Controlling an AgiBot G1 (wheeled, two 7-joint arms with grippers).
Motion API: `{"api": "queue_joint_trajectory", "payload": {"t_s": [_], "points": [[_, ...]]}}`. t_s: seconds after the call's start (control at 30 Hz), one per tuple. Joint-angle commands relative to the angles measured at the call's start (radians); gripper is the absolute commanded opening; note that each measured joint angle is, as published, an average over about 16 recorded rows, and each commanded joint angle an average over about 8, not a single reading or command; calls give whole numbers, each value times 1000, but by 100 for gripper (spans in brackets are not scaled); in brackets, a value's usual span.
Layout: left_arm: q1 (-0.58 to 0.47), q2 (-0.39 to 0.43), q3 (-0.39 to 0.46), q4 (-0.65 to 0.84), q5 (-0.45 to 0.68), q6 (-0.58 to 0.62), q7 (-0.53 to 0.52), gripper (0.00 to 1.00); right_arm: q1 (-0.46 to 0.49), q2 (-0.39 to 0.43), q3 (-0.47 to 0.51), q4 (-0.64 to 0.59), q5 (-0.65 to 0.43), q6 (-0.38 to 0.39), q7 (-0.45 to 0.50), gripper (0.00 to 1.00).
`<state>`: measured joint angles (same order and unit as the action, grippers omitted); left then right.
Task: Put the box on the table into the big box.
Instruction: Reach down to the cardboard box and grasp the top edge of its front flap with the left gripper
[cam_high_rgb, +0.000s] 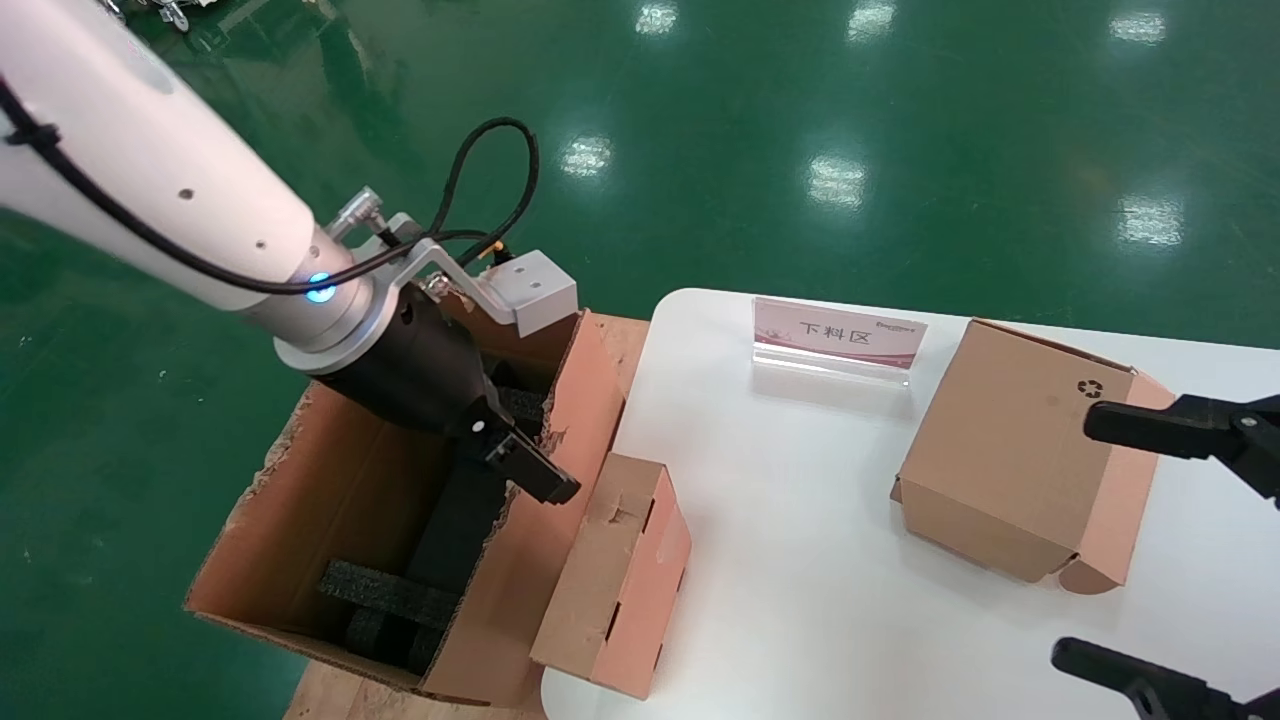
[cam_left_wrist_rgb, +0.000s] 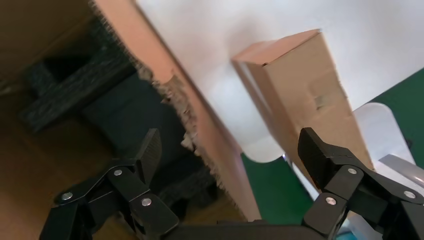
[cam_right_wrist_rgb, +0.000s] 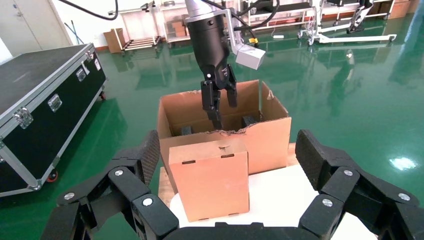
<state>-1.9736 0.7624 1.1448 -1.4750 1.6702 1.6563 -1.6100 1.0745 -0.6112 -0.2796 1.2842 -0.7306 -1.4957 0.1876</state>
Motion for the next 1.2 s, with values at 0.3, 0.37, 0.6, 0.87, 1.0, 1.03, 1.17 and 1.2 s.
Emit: {"api": "queue_joint_trajectory", "payload": {"t_s": [0.3, 0.37, 0.6, 0.87, 1.0, 1.03, 1.17, 1.2], "points": [[-61, 20, 80, -4, -39, 1, -138, 100, 0, 0, 0, 0, 0, 0, 0, 100], [-54, 15, 79, -4, -54, -8, -154, 100, 0, 0, 0, 0, 0, 0, 0, 100], [-10, 4, 74, -5, -89, -57, -201, 100, 0, 0, 0, 0, 0, 0, 0, 100], [31, 18, 91, -5, -84, -105, -232, 100, 0, 0, 0, 0, 0, 0, 0, 100], [41, 29, 105, -5, -77, -118, -237, 100, 0, 0, 0, 0, 0, 0, 0, 100], [42, 32, 109, -5, -75, -121, -237, 100, 0, 0, 0, 0, 0, 0, 0, 100], [50, 45, 128, -5, -65, -129, -238, 100, 0, 0, 0, 0, 0, 0, 0, 100], [51, 49, 133, -5, -63, -131, -238, 100, 0, 0, 0, 0, 0, 0, 0, 100]]}}
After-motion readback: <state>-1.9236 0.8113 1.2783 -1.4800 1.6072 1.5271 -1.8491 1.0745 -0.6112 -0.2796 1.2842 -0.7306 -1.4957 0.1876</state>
